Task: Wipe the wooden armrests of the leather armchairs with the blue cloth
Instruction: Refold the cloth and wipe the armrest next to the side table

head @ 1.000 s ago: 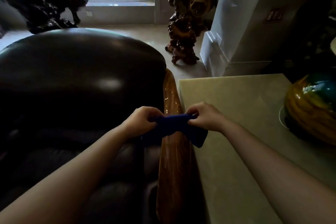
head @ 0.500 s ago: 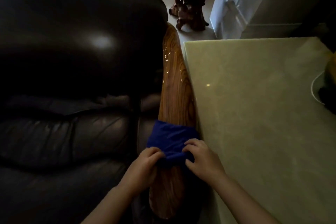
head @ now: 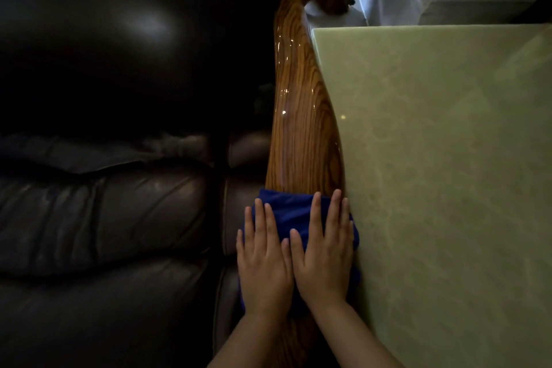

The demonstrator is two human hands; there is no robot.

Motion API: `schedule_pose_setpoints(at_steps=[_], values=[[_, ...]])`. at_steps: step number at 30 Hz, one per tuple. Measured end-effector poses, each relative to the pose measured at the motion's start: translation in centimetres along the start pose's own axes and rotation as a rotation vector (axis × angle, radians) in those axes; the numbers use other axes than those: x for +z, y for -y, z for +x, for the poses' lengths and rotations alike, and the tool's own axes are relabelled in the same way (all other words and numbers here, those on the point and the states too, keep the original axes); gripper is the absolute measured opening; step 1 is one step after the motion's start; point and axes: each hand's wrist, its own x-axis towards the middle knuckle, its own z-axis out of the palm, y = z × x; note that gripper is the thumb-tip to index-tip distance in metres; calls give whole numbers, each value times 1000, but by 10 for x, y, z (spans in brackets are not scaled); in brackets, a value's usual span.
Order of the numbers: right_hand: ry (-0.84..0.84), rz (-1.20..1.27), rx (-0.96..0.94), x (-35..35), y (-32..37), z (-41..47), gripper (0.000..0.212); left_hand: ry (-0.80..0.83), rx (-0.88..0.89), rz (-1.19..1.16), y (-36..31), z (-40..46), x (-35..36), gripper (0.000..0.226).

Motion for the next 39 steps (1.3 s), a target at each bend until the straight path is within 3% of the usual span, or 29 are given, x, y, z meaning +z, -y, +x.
schedule_pose_setpoints(at_steps=[4,10,15,18,23,30,35,39], values=[[-39,-49,-126,5,-5,28,62,-78,-21,-9,-6,19,3,57],[-41,44,-217,-10,-6,73,62,-67,18,-94,-22,64,-11,59],[-19,158,-84,-15,-12,60,61,-72,127,-136,-7,59,-20,62],[-31,165,-79,-10,-8,61,61,-1,156,-115,-1,64,-15,58],[-66,163,-85,-9,-5,91,59,-26,166,-143,-12,93,-17,59],[27,157,-111,-26,4,168,54,-3,147,-69,-43,168,-35,59],[-20,214,-53,-26,12,154,56,-53,375,-44,-35,150,-36,60],[-2,236,-72,-24,11,173,53,51,334,-48,-38,176,-34,57]])
